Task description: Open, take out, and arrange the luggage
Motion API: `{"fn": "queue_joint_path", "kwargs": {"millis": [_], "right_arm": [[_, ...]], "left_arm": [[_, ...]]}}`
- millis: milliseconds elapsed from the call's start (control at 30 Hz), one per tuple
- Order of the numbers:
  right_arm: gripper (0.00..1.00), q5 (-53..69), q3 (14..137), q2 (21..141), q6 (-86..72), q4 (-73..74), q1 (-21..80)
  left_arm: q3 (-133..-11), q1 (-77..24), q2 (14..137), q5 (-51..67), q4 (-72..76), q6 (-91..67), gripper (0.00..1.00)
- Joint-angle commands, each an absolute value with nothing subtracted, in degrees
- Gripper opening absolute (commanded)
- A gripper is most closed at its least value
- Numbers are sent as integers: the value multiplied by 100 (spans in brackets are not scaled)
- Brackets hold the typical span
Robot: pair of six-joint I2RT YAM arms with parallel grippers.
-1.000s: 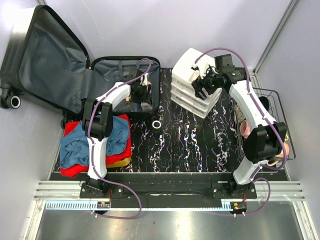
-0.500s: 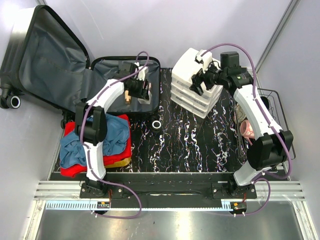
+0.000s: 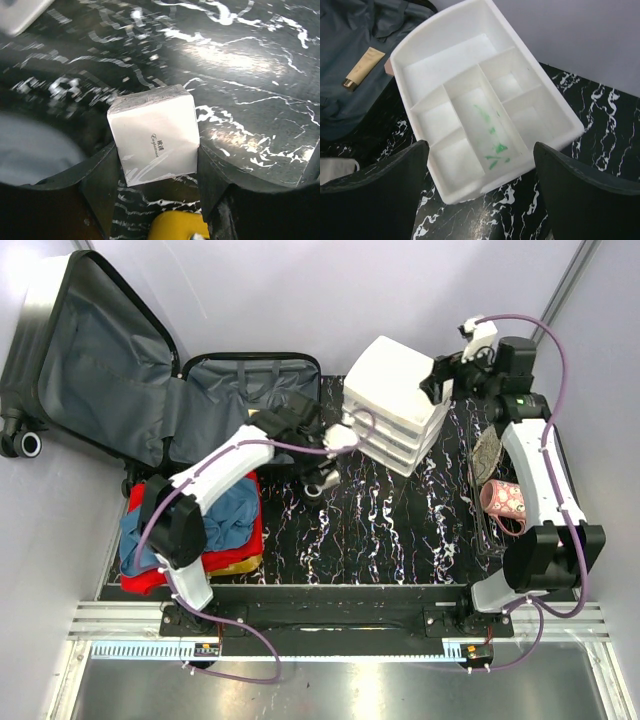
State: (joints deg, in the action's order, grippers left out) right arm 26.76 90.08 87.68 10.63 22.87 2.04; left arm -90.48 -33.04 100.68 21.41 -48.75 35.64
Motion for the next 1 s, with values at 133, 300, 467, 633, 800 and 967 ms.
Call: {"fn": "queue_joint_path", "kwargs": {"millis": [133,300,467,633,800,967], "right_arm": [[96,2803,8561,8034,720,2583,105],[96,2979,8499,7875,1010,3093,97],[98,3199,8288,7699,1257,3498,97],[100,4091,8270,7576,2289,4005,97],[99,5000,8358,7769,3347,4649,412],[98,4623,7946,7962,4394,4518,1554]], "left_arm": [[-9211,-4543,11205,1547,-4554,4131,18],[-8877,-4825,11338,1310,-4000,4245,38],[-8736,-4790,11224,1353,-3937,4210,99],[-9078,-4475,10251,2336,-4218,3790,99],[-9378,-3605,9256,3452,-4465,3288,99],[-9545,-2533,8701,3814,-4649,2857,99]]}}
